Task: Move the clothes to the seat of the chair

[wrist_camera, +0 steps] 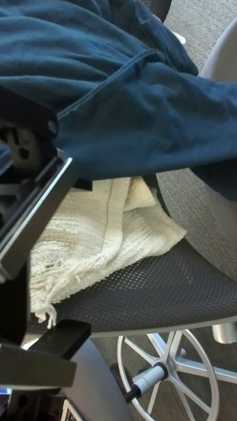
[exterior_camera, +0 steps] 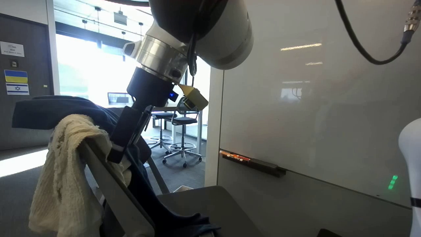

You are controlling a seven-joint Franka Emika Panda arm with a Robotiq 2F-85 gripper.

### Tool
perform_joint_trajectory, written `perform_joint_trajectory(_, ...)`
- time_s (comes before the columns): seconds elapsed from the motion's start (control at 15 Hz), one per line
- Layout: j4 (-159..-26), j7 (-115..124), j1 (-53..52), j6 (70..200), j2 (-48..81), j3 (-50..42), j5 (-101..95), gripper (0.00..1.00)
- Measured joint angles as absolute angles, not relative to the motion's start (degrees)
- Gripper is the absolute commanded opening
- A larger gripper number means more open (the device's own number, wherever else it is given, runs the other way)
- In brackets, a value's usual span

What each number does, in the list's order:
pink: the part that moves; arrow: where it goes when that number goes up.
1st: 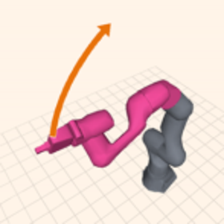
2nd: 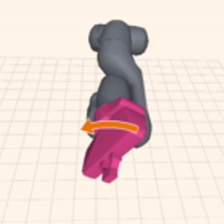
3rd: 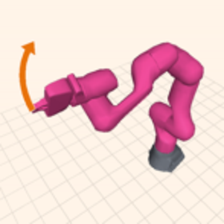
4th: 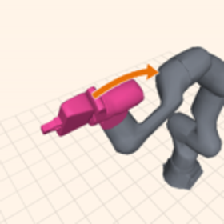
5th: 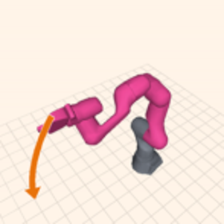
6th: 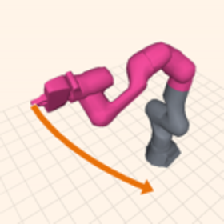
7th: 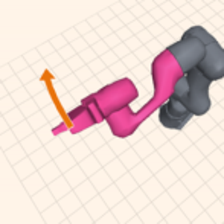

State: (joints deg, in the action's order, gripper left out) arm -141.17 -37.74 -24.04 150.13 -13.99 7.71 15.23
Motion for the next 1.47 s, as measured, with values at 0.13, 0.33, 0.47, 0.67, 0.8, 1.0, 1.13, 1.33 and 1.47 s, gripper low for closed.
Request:
perform_joint_trajectory(0.13,-140.99,-39.69,-24.38,151.44,-13.28,7.65,17.28,1.00)
perform_joint_trajectory(0.33,-139.94,-46.93,-24.87,152.90,-11.49,6.93,21.61,1.00)
perform_joint_trajectory(0.47,-138.66,-53.85,-25.07,153.19,-9.73,6.56,24.67,1.00)
perform_joint_trajectory(0.67,-136.27,-62.58,-24.88,153.07,-7.47,6.35,28.97,1.00)
perform_joint_trajectory(0.8,-135.00,-65.84,-24.43,152.73,-6.54,6.38,30.16,1.00)
perform_joint_trajectory(1.0,-133.60,-66.64,-22.84,151.98,-6.37,6.61,29.93,1.00)
perform_joint_trajectory(1.13,-132.86,-66.64,-21.59,151.74,-6.76,6.63,29.43,1.00)
perform_joint_trajectory(1.33,-132.33,-66.32,-20.15,151.19,-7.62,6.63,29.42,1.00)
perform_joint_trajectory(1.47,-132.36,-65.77,-19.73,150.15,-7.93,6.63,29.43,1.00)
